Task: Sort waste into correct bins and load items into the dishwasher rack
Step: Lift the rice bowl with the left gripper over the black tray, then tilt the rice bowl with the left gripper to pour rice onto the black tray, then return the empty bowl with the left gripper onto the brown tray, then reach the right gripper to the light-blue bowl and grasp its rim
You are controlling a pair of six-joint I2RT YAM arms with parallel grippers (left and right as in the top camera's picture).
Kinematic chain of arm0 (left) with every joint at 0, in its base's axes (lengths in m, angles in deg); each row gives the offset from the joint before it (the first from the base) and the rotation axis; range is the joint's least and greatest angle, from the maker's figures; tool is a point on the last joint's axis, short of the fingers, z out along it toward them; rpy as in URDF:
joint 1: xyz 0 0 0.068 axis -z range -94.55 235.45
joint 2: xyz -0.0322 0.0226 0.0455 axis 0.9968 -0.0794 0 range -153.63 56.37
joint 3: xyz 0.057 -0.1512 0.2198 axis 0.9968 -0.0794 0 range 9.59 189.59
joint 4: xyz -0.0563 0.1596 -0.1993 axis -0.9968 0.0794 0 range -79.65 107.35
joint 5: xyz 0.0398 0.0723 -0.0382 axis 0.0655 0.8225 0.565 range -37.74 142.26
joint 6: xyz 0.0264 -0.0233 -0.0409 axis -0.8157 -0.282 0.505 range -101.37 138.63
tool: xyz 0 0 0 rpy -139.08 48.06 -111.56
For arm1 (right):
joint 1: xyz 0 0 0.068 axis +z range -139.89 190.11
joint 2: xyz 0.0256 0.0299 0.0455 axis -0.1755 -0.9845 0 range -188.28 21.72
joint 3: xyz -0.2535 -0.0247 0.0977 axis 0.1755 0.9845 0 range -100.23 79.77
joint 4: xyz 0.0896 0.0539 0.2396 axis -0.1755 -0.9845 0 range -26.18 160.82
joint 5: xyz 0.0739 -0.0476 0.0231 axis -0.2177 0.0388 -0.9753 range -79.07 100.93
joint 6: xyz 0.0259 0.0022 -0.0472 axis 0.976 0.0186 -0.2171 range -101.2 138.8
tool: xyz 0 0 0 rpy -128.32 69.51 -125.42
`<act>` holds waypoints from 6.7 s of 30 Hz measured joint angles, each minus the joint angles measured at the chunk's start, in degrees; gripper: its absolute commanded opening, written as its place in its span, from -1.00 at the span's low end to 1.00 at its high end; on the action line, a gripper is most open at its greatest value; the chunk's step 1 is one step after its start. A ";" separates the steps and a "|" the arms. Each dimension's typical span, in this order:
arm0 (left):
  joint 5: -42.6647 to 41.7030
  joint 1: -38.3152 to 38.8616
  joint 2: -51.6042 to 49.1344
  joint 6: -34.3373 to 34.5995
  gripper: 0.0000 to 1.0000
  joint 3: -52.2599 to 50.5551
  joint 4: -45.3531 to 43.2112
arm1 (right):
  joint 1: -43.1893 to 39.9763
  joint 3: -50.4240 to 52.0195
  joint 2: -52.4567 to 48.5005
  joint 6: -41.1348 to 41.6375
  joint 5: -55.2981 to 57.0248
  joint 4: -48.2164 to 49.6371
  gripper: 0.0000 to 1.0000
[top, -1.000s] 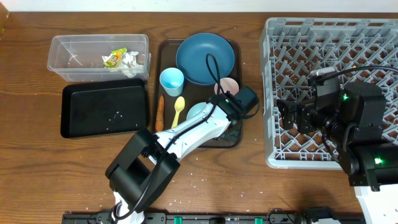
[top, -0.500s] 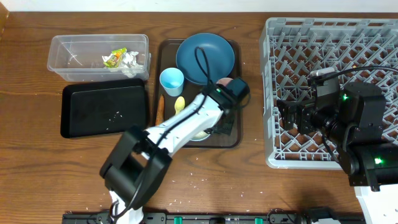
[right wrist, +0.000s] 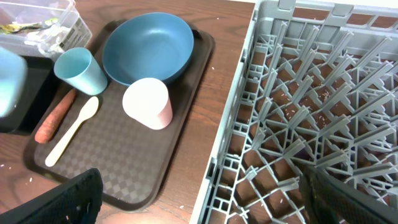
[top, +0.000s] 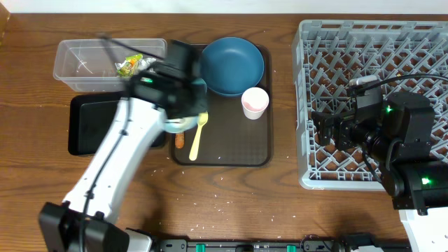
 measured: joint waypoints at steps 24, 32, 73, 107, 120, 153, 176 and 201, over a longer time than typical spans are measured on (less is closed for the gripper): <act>-45.16 -44.65 -10.95 -21.77 -0.88 -5.81 -1.25 | 0.00 0.00 0.00 0.00 -2.27 1.68 0.98; -62.40 -45.81 -20.61 -24.87 -0.88 -6.16 -0.63 | 0.00 0.00 0.00 0.00 -2.43 1.64 0.98; -78.71 -53.37 -20.90 -12.87 -0.88 -6.19 1.57 | 0.00 0.00 0.00 0.00 -2.56 1.16 0.98; -72.72 -49.35 -20.90 -19.54 -0.88 -6.32 5.64 | 0.00 0.00 0.00 0.00 -2.58 1.51 0.98; -76.56 -44.74 -18.14 -21.70 -0.87 -6.32 12.44 | 0.00 0.00 0.00 0.00 -4.07 3.39 0.98; -2.78 20.28 -14.12 3.58 -0.37 -6.32 -10.64 | 0.00 0.00 -6.27 0.63 -10.05 5.79 0.80; -3.26 -1.64 6.40 5.55 0.00 0.85 0.46 | 14.19 0.00 -17.97 16.94 -2.36 7.28 0.35; 7.26 -2.36 5.22 5.16 0.20 -0.85 1.05 | 30.77 -0.55 -46.60 38.07 13.05 14.56 -0.37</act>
